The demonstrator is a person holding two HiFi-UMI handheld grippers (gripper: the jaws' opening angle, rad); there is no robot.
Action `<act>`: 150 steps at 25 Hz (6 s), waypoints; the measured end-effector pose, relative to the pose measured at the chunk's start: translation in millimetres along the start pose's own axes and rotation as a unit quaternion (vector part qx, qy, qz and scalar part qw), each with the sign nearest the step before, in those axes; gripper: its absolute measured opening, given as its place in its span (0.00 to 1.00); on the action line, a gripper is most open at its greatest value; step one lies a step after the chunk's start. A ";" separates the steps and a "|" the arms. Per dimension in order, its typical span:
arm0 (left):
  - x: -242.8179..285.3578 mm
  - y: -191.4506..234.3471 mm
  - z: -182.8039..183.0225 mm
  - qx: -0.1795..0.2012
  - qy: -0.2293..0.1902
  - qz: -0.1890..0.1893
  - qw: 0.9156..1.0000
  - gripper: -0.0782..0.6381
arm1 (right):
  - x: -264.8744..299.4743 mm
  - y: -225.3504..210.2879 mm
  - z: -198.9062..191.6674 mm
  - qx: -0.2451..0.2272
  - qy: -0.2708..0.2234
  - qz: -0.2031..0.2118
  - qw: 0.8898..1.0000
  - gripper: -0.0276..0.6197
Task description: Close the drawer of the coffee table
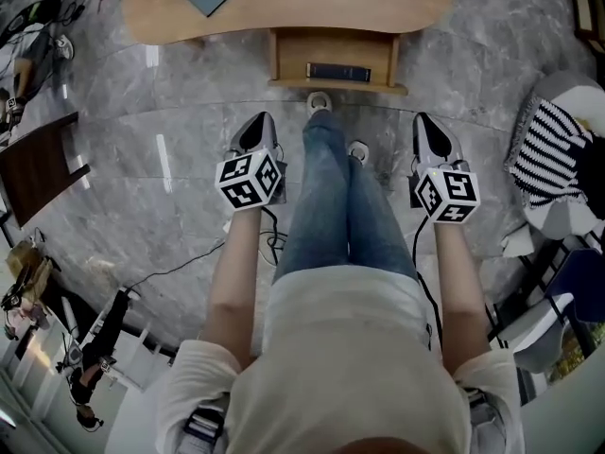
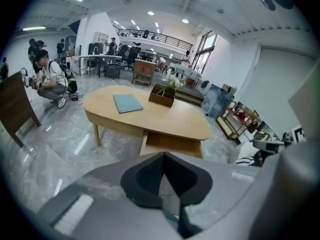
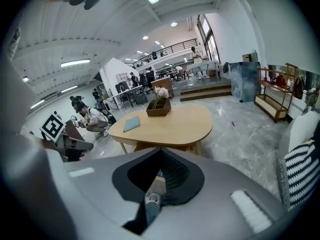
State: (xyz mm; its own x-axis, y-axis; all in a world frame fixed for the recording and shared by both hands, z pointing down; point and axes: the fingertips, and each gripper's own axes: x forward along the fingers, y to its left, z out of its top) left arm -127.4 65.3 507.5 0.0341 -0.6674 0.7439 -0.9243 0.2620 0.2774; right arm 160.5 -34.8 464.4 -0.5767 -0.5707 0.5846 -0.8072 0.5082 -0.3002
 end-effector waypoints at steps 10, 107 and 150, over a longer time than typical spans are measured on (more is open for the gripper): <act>76.9 36.3 -46.2 0.040 0.060 0.004 0.997 0.10 | 65.0 -39.4 -70.5 -0.009 0.059 -0.028 0.998 0.04; 254.1 89.3 -77.8 0.257 0.204 0.000 0.944 0.49 | 212.9 -131.5 -173.2 -0.111 0.294 -0.053 0.948 0.40; 307.5 85.2 -7.9 0.250 0.162 0.007 0.955 0.50 | 270.9 -156.6 -112.9 -0.122 0.271 -0.070 0.952 0.41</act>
State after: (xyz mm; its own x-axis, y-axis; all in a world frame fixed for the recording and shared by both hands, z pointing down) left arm -192.7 -112.1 764.7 0.0610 -0.3936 0.9172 -0.9888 -0.1493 0.0017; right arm 144.9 -196.2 754.8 -0.2626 -0.2607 0.9290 -0.7804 0.6237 -0.0456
